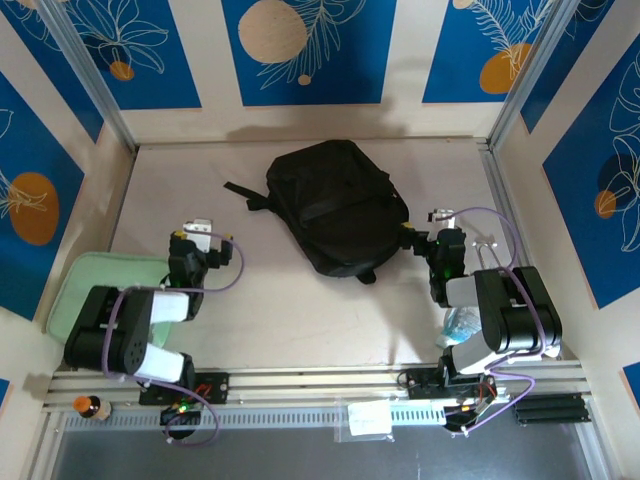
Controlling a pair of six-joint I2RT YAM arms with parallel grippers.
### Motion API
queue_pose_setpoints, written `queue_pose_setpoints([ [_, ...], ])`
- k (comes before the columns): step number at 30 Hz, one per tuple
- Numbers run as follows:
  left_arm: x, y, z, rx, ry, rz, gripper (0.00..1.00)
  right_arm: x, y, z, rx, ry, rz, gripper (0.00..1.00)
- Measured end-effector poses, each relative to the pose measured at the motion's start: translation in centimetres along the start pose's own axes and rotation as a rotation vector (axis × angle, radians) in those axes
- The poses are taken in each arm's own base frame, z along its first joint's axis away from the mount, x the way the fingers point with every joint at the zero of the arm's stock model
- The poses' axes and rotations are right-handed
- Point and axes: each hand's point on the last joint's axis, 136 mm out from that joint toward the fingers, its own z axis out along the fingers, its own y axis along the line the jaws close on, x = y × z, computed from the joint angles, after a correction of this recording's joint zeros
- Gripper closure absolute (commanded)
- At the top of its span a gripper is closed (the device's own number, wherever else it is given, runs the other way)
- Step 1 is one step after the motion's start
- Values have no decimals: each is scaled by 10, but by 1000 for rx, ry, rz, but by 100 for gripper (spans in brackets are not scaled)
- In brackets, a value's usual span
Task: Pack the student bag
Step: Reset both arms
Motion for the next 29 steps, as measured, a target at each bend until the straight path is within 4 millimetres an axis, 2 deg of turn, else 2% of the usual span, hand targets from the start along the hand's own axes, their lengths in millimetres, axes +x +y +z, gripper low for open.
queue_pose_setpoints([
  [4, 19, -7, 11, 37, 49, -1, 1, -1, -1, 0, 6, -4, 5, 1],
  [11, -8, -5, 23, 43, 2, -22, 0, -7, -9, 8, 27, 9, 30, 1],
  [29, -1, -6, 24, 54, 32, -27, 0, -3, -10, 8, 29, 26, 33, 1],
])
